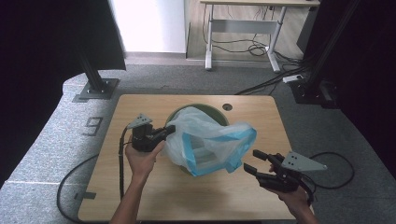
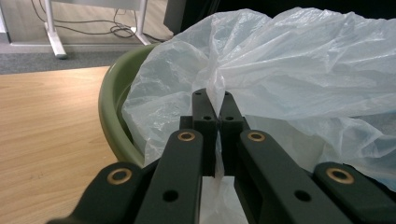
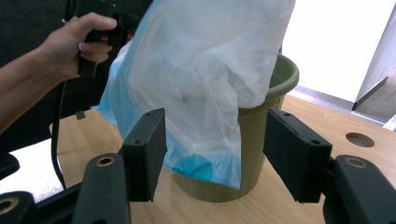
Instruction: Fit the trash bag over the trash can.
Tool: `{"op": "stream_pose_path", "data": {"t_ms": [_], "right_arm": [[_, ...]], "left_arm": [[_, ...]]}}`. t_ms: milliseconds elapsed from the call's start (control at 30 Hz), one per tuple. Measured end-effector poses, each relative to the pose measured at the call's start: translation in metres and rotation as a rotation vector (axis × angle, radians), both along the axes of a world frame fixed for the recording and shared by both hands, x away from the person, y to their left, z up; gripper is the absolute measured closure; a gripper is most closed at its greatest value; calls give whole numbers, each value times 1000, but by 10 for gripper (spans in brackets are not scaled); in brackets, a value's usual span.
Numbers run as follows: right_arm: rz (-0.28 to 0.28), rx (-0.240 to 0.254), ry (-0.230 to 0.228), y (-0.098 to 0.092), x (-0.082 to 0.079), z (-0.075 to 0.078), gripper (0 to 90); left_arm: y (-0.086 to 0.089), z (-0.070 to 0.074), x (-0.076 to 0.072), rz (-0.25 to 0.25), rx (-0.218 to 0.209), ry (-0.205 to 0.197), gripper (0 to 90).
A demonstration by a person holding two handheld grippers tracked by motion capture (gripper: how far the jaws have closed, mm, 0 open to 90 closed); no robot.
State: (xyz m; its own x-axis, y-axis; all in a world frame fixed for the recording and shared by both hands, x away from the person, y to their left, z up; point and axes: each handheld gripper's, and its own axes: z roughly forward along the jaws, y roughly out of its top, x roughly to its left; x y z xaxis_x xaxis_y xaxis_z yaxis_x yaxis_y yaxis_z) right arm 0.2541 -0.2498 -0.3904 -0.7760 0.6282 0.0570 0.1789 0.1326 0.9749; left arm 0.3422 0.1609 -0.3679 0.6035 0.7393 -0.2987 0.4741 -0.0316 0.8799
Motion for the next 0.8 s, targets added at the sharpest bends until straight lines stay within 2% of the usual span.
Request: {"op": "stream_pose_path", "data": {"t_ms": [133,367,567,700,800], "right_arm": [[2,8,-6,0,1,6,378],[12,35,-41,4,-13,25,362],[18,56,-43,10,-16,42,360],[1,58,-18,18,-8,47,360],[-19,80,18,23,3,47,367]], "left_arm": [[0,1,0,-1,0,1,892],[-1,1,0,-2,3,0,892],[0,1,-1,-2,0,1,893],[-1,1,-1,-4,-1,1,893],[0,0,-1,-3,0,0,893]]}}
